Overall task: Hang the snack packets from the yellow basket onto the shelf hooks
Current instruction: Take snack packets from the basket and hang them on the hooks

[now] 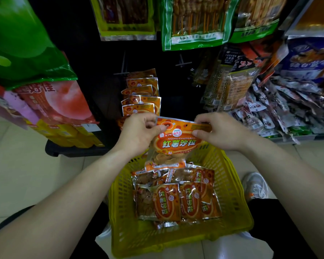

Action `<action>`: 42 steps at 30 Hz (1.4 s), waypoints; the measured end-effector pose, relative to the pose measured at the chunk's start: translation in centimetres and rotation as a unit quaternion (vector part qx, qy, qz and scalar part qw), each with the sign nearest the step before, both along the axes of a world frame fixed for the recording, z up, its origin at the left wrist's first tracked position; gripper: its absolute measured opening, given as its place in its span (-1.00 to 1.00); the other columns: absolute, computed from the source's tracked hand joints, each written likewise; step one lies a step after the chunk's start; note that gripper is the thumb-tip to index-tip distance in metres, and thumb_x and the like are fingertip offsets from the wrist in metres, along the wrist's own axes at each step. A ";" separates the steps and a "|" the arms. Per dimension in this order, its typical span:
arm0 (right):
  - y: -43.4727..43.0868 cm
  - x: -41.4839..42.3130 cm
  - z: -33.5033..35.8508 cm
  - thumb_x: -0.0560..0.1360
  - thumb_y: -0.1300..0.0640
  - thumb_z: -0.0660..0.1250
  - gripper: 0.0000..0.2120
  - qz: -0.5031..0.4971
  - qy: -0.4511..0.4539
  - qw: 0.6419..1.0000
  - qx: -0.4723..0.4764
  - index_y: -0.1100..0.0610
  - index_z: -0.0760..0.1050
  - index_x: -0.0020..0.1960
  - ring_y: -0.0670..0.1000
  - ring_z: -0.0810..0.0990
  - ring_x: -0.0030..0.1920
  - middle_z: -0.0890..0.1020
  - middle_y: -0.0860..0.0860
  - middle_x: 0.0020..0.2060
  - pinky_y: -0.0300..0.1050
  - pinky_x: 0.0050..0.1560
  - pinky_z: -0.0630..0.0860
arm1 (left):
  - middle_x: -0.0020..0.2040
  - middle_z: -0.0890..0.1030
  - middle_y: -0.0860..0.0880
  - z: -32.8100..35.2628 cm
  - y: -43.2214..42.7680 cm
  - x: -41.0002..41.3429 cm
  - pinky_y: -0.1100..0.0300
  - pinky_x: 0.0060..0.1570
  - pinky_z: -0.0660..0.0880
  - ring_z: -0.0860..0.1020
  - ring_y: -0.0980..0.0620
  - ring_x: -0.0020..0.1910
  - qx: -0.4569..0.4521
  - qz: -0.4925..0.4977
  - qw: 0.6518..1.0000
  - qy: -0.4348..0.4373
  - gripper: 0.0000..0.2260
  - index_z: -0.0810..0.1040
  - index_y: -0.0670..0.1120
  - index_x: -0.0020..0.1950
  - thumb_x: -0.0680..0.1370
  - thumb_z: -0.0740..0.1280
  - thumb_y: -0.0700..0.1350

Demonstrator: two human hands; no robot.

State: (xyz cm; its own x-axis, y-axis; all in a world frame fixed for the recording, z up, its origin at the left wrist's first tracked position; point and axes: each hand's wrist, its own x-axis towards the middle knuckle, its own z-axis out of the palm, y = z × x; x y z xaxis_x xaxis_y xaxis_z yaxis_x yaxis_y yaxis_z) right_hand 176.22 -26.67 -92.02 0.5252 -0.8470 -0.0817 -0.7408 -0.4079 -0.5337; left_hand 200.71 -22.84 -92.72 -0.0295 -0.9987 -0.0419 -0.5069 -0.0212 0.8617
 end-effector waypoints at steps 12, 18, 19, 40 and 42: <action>2.2 3.3 -0.5 0.59 -0.08 0.25 -0.91 -0.069 0.100 0.987 -0.104 -0.09 0.44 -0.03 0.17 0.60 -0.04 0.63 0.00 -0.13 -0.05 -0.25 0.35 | -0.22 0.68 0.07 -0.9 -0.4 -0.6 0.13 -0.11 0.62 0.64 0.19 -0.18 -0.014 -0.015 0.999 -0.031 -0.86 0.59 0.14 -0.18 0.51 0.49 -0.06; -1.4 2.2 1.4 0.56 0.02 0.32 -0.88 -0.103 0.146 0.943 -0.282 0.00 0.55 0.07 0.24 0.64 -0.13 0.67 0.09 -0.16 -0.03 -0.27 0.30 | 0.15 0.62 0.08 -0.9 -0.9 0.6 0.18 0.15 0.53 0.59 0.09 0.11 0.050 -0.006 0.999 -0.006 -0.61 0.54 0.01 0.32 0.52 0.49 -0.03; -2.3 2.0 1.4 0.56 0.04 0.33 -0.88 -0.111 0.148 0.938 -0.293 0.02 0.56 0.08 0.24 0.64 -0.13 0.67 0.10 -0.16 -0.04 -0.28 0.29 | 0.18 0.62 0.06 -1.2 -0.9 0.8 0.15 0.16 0.53 0.59 0.07 0.13 0.070 -0.005 0.997 -0.013 -0.61 0.53 0.01 0.33 0.53 0.48 -0.02; -27.3 8.1 -13.3 0.54 0.23 0.28 -0.69 -0.132 0.235 0.930 -0.249 0.02 0.52 0.26 0.18 0.62 0.05 0.64 0.12 0.02 0.00 -0.07 0.47 | 0.54 0.31 -0.05 -19.3 -20.6 -7.2 0.05 0.32 0.38 0.36 -0.11 0.47 0.162 -0.012 0.978 -0.127 -0.33 0.08 0.07 0.61 0.59 0.35 -0.03; -29.2 8.2 -14.2 0.58 0.20 0.20 -0.68 -0.127 0.243 0.930 -0.243 0.05 0.48 0.32 0.17 0.58 0.13 0.61 0.13 0.10 0.04 0.08 0.46 | 0.56 0.26 -0.05 -20.5 -22.3 -7.4 0.06 0.32 0.38 0.35 -0.11 0.47 0.167 0.000 0.979 -0.115 -0.29 0.03 0.10 0.62 0.58 0.36 -0.05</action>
